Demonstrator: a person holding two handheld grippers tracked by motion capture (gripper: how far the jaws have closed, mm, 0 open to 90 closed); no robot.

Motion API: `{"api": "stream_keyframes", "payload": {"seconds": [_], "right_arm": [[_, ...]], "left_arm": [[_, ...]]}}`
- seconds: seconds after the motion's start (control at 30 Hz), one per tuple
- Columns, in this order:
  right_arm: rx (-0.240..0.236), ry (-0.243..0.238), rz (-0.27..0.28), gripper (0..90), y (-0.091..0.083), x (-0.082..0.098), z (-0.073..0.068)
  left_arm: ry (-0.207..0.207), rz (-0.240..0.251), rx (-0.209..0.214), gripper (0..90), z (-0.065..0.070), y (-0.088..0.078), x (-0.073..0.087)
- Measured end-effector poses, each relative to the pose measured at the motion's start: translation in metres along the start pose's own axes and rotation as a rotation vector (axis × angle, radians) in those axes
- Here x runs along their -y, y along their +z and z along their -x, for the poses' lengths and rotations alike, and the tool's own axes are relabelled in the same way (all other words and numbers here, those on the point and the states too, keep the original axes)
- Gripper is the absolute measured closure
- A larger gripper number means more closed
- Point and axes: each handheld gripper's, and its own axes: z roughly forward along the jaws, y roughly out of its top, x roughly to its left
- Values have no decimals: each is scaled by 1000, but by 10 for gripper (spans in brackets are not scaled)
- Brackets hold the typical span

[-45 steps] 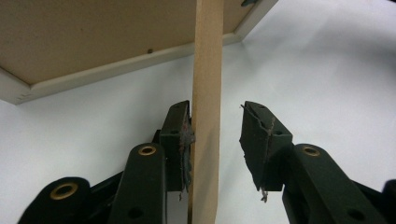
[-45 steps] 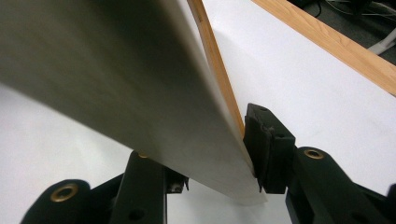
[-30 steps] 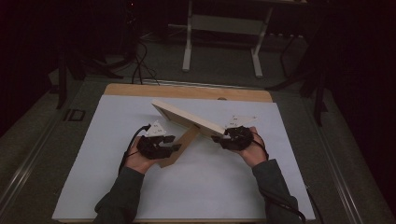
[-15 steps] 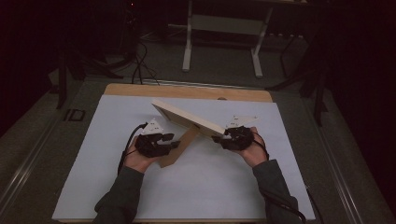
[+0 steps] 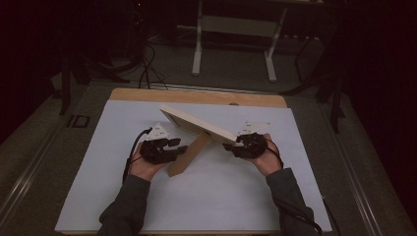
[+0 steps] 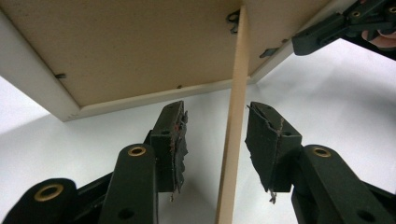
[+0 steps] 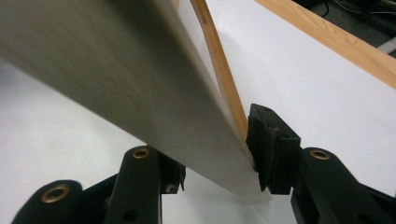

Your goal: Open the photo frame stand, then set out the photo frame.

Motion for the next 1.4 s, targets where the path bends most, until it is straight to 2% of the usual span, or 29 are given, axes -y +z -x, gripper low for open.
{"api": "stream_keyframes", "payload": {"seconds": [0.27,0.47,0.73,0.83,0.93,1.13,1.4], "right_arm": [[-3,0,-1,569,0,0,0],[-8,5,1,563,-1,1,1],[-14,6,-1,535,-2,2,1],[-15,8,0,516,-3,3,1],[-15,8,0,511,-3,4,1],[-16,18,-5,495,-5,8,3],[-19,45,12,477,-11,14,5]], "left_arm": [[-16,17,6,585,-2,-3,-1],[-55,37,1,592,-8,-6,-1],[-79,52,-1,619,-11,-10,-2],[-101,63,-10,625,-12,-11,-3],[-102,67,-15,620,-12,-12,-4],[-134,69,-20,621,-15,-13,-6],[-155,78,-36,700,-17,-14,-6]]}}
